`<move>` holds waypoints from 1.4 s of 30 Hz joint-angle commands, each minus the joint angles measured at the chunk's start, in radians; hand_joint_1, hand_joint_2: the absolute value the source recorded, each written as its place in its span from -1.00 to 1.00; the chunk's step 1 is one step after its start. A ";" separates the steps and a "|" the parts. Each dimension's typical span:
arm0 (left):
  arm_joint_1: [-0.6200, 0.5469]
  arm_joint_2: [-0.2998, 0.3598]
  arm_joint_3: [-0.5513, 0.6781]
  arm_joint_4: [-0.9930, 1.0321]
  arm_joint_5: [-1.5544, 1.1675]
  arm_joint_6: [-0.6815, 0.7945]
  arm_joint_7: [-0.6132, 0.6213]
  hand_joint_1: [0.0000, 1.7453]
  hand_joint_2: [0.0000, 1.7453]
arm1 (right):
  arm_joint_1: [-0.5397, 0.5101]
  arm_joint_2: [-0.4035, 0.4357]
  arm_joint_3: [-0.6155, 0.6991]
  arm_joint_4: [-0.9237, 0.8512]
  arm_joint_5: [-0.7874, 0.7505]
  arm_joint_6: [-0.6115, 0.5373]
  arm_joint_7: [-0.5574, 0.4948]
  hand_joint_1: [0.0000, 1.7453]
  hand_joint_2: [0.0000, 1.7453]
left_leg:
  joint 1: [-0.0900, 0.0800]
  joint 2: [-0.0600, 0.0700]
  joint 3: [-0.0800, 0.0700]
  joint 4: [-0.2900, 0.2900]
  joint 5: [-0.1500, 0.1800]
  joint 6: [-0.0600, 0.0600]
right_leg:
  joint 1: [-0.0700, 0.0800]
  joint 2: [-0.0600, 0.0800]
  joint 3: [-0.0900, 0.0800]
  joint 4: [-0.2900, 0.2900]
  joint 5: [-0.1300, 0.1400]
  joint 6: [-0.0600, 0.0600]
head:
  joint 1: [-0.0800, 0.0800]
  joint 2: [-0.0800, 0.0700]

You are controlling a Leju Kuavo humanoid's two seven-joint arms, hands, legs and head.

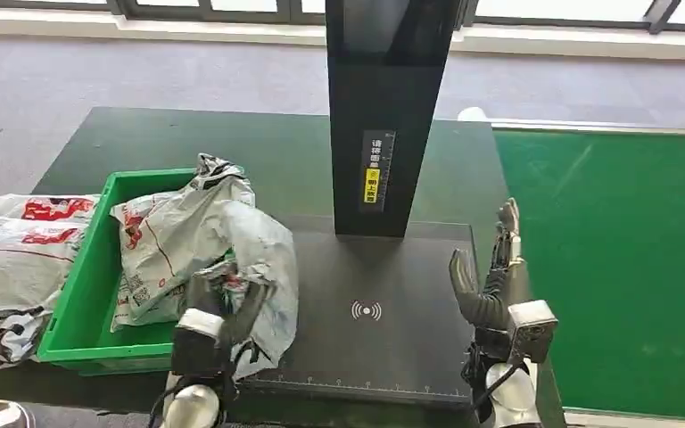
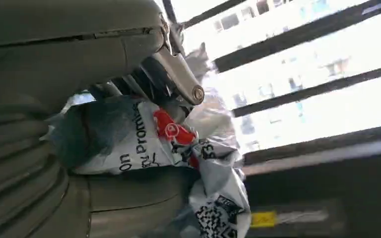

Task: Moved the parcel from conveyor to table for the left to box.

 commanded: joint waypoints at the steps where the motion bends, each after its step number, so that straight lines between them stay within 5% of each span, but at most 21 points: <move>1: 0.048 0.022 0.095 -0.160 -0.131 0.004 -0.015 1.00 1.00 | -0.016 -0.034 0.051 0.017 -0.006 -0.008 0.002 -1.00 1.00 | 0.000 0.001 0.003 -0.003 0.000 0.000 | 0.000 0.000 0.003 -0.004 0.001 -0.001 | 0.000 0.000; 38: 0.028 0.019 0.127 -0.143 -0.118 -0.009 -0.015 1.00 1.00 | 0.022 -0.049 0.044 -0.024 -0.017 -0.011 0.002 -1.00 1.00 | 0.000 -0.001 0.002 -0.002 0.001 0.000 | 0.000 -0.002 0.002 -0.002 0.001 -0.001 | 0.000 0.000; 42: 0.027 0.014 0.228 -0.171 -0.141 0.086 -0.015 1.00 1.00 | 0.047 -0.045 0.047 -0.050 -0.019 -0.010 0.002 -1.00 1.00 | 0.000 0.000 0.004 -0.004 0.001 -0.001 | 0.000 -0.002 0.004 -0.005 0.001 -0.002 | 0.000 0.000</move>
